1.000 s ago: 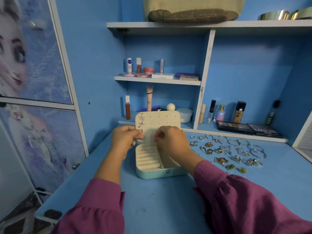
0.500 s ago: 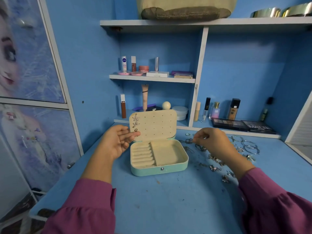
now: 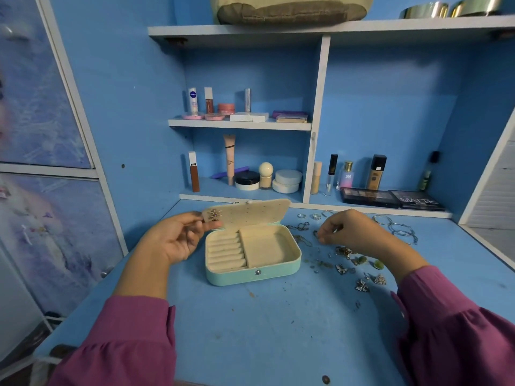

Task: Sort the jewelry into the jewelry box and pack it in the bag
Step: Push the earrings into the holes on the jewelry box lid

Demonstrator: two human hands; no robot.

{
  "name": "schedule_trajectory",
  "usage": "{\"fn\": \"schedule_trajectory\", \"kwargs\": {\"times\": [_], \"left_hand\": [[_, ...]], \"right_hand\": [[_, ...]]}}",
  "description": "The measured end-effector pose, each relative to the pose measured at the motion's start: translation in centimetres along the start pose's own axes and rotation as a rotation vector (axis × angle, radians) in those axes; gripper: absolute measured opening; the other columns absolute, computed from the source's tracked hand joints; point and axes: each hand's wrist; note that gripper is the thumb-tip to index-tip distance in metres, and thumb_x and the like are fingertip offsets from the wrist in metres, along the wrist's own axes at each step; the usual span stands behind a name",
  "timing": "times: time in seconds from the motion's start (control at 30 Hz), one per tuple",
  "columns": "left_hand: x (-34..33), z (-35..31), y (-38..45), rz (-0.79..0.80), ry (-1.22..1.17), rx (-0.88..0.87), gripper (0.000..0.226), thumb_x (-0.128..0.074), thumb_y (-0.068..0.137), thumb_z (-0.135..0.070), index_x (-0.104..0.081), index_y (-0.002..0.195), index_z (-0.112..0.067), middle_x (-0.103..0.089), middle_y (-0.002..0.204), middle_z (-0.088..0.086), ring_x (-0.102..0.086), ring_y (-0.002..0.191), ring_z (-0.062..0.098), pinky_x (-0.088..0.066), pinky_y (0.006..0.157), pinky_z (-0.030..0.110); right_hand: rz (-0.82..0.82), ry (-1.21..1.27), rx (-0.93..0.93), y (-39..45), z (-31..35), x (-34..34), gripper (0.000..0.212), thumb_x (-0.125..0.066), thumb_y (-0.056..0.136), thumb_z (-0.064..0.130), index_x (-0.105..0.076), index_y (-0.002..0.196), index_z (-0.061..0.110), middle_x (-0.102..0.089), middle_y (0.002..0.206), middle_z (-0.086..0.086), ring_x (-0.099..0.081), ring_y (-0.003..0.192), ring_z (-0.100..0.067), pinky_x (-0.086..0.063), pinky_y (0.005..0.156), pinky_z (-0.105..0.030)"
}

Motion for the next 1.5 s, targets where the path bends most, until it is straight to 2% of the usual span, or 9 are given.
{"fn": "schedule_trajectory", "kwargs": {"times": [0.27,0.37,0.5,0.6,0.8,1.03,1.17,1.27,1.5], "left_hand": [[-0.2,0.1,-0.2,-0.019,0.144,0.021,0.006,-0.058,0.085,0.000,-0.061,0.081,0.001,-0.071,0.072,0.018,-0.047,0.033,0.002,-0.033,0.031,0.008],[-0.1,0.3,0.0,-0.045,0.255,0.003,0.004,-0.065,0.081,0.000,-0.064,0.085,0.000,-0.066,0.060,0.006,-0.045,0.034,0.002,-0.032,0.030,0.008],[-0.1,0.3,0.0,-0.067,0.374,-0.068,0.002,-0.066,0.080,0.002,-0.067,0.081,0.000,-0.061,0.053,0.001,-0.044,0.034,0.002,-0.031,0.031,0.009],[-0.2,0.3,-0.3,-0.061,0.398,-0.092,0.004,-0.066,0.080,0.004,-0.068,0.080,0.001,-0.063,0.054,0.003,-0.045,0.035,0.003,-0.032,0.031,0.010],[-0.2,0.3,-0.3,-0.064,0.405,-0.113,0.011,-0.068,0.078,0.006,-0.073,0.071,-0.001,-0.065,0.058,0.005,-0.047,0.037,0.003,-0.038,0.034,0.010],[-0.2,0.3,-0.3,-0.056,0.413,-0.109,0.006,-0.068,0.078,0.005,-0.070,0.081,0.000,-0.066,0.057,0.003,-0.047,0.038,0.002,-0.038,0.036,0.010],[-0.1,0.3,-0.2,-0.048,0.409,-0.106,0.007,-0.069,0.077,0.005,-0.070,0.082,0.001,-0.066,0.058,0.004,-0.048,0.039,0.003,-0.038,0.036,0.010],[0.0,0.3,-0.2,-0.037,0.407,-0.110,0.008,-0.067,0.077,0.007,-0.070,0.082,0.001,-0.065,0.058,0.003,-0.049,0.040,0.003,-0.039,0.036,0.010],[0.1,0.4,-0.3,-0.033,0.401,-0.133,0.014,-0.063,0.080,0.011,-0.071,0.080,0.000,-0.067,0.063,0.004,-0.050,0.040,0.003,-0.039,0.037,0.009]], "right_hand": [[0.139,-0.090,-0.009,-0.2,0.4,-0.3,0.005,-0.076,0.076,0.028,-0.075,0.073,0.032,-0.070,0.078,0.015,-0.065,0.081,-0.013,-0.058,0.077,-0.035],[0.159,-0.145,-0.003,-0.3,0.4,-0.4,0.004,-0.075,0.073,0.032,-0.075,0.071,0.035,-0.071,0.079,0.015,-0.067,0.083,-0.017,-0.059,0.075,-0.043],[0.136,-0.223,0.020,-0.3,0.6,-0.6,0.002,-0.073,0.076,0.033,-0.074,0.075,0.034,-0.069,0.083,0.017,-0.063,0.079,-0.008,-0.056,0.066,-0.028],[0.088,-0.251,0.038,-0.4,0.9,-0.8,0.005,-0.071,0.079,0.033,-0.074,0.082,0.031,-0.069,0.085,0.015,-0.059,0.075,-0.003,-0.040,0.055,-0.015],[0.057,-0.381,0.097,-0.4,1.3,-1.6,0.007,-0.063,0.084,0.034,-0.068,0.079,0.033,-0.068,0.089,0.014,-0.057,0.085,-0.007,-0.032,0.092,-0.027],[0.017,-0.467,0.139,-0.2,1.7,-2.3,0.009,-0.059,0.084,0.029,-0.068,0.083,0.028,-0.067,0.089,0.012,-0.057,0.086,-0.011,-0.035,0.097,-0.030],[-0.114,-0.215,0.116,-0.2,2.8,-2.4,0.008,-0.060,0.083,0.021,-0.067,0.078,0.019,-0.066,0.088,0.004,-0.059,0.078,-0.014,-0.048,0.073,-0.028],[-0.145,0.116,0.097,0.0,5.2,-2.8,0.013,-0.061,0.086,0.020,-0.062,0.073,0.021,-0.061,0.070,0.006,-0.050,0.056,-0.005,-0.038,0.050,-0.018],[-0.083,0.182,0.150,2.6,12.2,-6.9,0.014,-0.064,0.084,0.021,-0.070,0.075,0.011,-0.065,0.076,-0.004,-0.053,0.069,-0.013,-0.046,0.064,-0.028]]}}
Point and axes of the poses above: each hand's wrist, its own y-axis towards the middle knuckle, its own x-axis out of the back of the hand, z = x × y
